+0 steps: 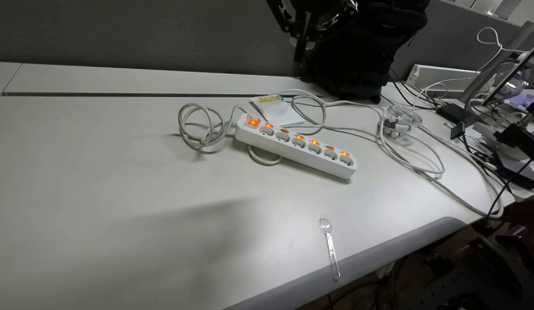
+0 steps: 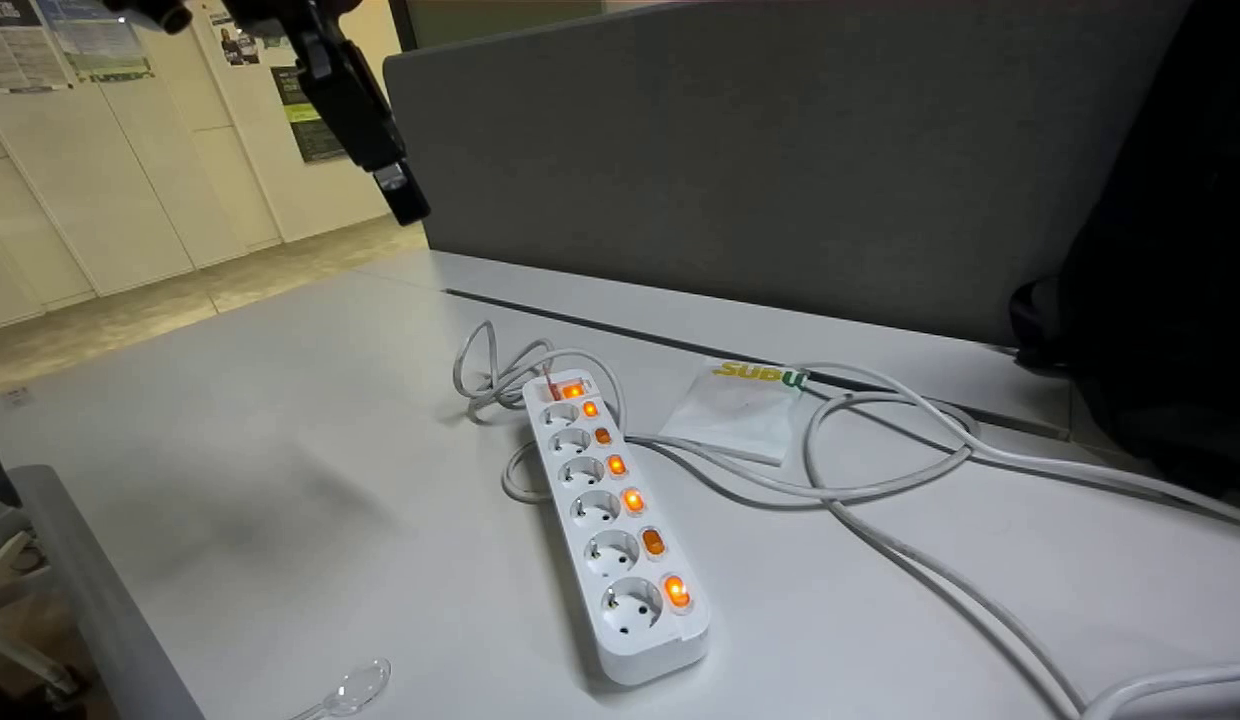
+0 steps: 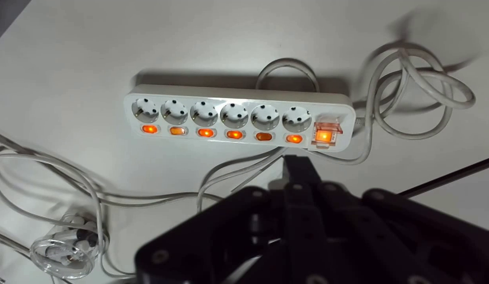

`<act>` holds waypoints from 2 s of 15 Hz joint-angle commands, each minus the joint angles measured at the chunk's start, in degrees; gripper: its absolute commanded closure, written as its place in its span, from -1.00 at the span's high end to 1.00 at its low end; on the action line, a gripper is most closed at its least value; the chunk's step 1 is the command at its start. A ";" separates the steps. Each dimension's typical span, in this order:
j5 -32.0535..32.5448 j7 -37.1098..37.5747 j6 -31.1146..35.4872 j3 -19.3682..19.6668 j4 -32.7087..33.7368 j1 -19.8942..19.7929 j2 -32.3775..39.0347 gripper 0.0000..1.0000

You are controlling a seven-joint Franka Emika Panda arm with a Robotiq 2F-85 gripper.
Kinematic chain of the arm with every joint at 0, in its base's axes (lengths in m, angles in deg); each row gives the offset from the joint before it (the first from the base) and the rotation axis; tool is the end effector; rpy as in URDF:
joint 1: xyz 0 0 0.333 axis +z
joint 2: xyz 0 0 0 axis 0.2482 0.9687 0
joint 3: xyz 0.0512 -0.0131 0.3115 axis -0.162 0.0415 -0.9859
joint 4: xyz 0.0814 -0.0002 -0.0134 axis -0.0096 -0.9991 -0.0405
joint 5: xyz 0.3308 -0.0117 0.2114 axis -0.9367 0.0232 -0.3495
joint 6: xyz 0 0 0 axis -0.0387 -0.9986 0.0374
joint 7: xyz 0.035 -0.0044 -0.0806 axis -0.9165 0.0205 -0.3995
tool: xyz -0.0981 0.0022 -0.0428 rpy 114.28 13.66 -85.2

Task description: Turn on the third switch from the left on the extension cord

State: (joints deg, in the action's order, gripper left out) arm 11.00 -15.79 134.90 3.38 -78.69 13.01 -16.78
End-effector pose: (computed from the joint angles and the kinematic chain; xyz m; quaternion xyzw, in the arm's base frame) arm 0.4774 0.0763 0.3651 0.9428 -0.3108 0.1029 0.0625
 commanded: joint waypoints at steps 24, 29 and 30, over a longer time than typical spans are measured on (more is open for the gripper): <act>-6.32 -15.46 2.86 10.91 10.25 0.68 18.38 -1.00; -7.59 -18.78 4.54 12.48 10.57 2.18 19.32 -0.98; -7.62 -19.01 4.54 12.60 11.02 2.32 19.64 -0.98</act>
State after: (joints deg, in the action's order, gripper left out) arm 4.01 -34.32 139.50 14.33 -67.71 13.69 2.89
